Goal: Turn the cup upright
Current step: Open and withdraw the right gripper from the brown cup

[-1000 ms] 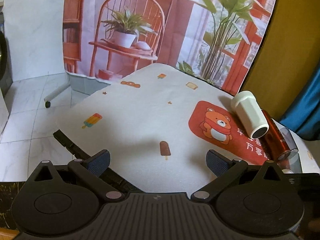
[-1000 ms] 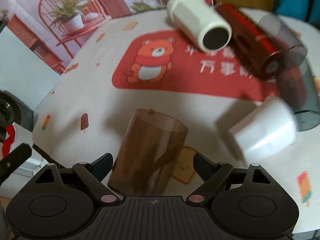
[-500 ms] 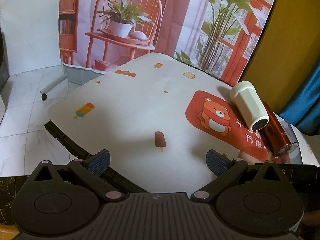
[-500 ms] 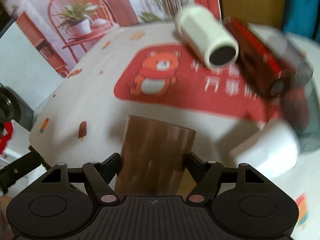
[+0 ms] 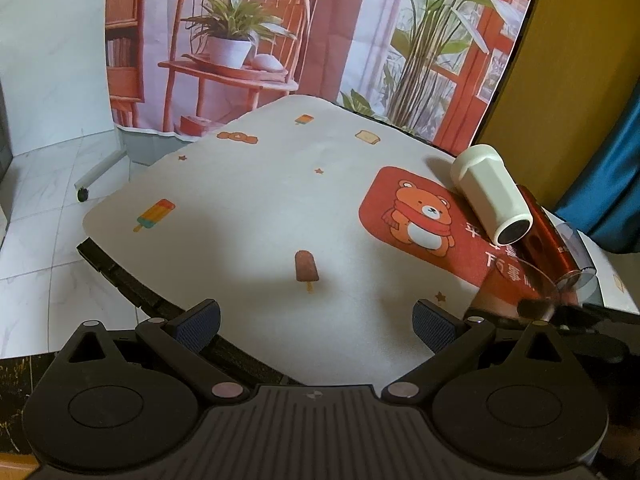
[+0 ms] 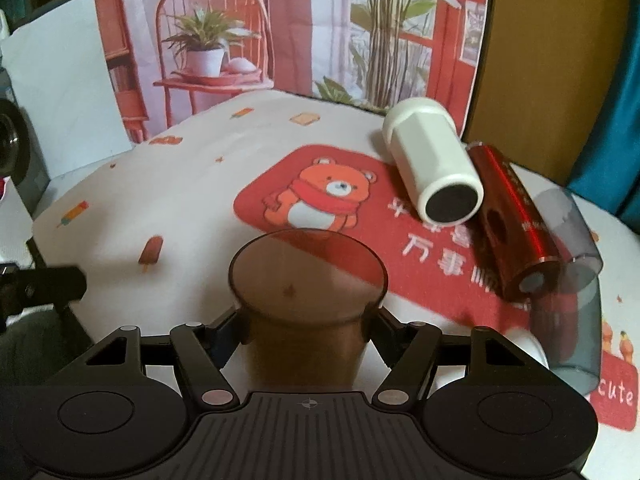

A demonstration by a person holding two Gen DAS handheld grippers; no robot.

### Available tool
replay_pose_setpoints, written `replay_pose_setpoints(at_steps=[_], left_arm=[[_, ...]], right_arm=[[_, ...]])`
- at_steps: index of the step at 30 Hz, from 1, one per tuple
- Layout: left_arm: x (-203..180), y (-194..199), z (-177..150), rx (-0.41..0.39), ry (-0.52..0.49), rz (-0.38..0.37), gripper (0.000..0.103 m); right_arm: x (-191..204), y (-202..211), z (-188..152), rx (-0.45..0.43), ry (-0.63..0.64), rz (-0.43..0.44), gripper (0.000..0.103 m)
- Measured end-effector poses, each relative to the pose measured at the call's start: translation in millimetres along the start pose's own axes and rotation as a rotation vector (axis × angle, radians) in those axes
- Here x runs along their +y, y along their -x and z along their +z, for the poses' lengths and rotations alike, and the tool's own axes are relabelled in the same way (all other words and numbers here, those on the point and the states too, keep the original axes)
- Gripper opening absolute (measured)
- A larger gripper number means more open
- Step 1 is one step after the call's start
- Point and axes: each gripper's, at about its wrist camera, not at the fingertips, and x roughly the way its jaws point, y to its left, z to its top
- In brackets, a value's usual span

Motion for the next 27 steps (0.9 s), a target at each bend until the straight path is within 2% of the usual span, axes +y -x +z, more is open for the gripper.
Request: replay_pose_setpoints(at_steps=[6,8,10,14,22,27], left_arm=[[-5.7,-1.1,-1.7,0.021,-0.016,-0.028,0.103],[-9.5,0.2,-2.3,0.025,-0.035,-0.043,0.103],[-12.7,3.1,-2.4,0.028,-0.052,-0.062,0.103],[-22.5,13.8,-2.2,0.015,-0.1,-0.093,0.103],[-52.5,34.9,-2.8,0.044,-0.217,-0.17,0.103],[-72.4,55.8,-9.4,0.032,-0.335,-0.128,0.103]], right_arm=[[-2.8,6.5,-12.2,0.043,-0.009,0.017,0.065],[-4.6,14.0,-11.9,0.052,-0.022,0.023,0.074],[-7.8,27.0,-12.0,0.039,-0.035,0.028,0.09],[-19.9,59.5,-15.0,0.018,-0.053,0.008,0.102],[-62.2,124.2,-41.8,-0.015,-0.174,-0.096,0.103],[-75.8,149.4,-62.8,-0.031,-0.245,-0.15,0.103]])
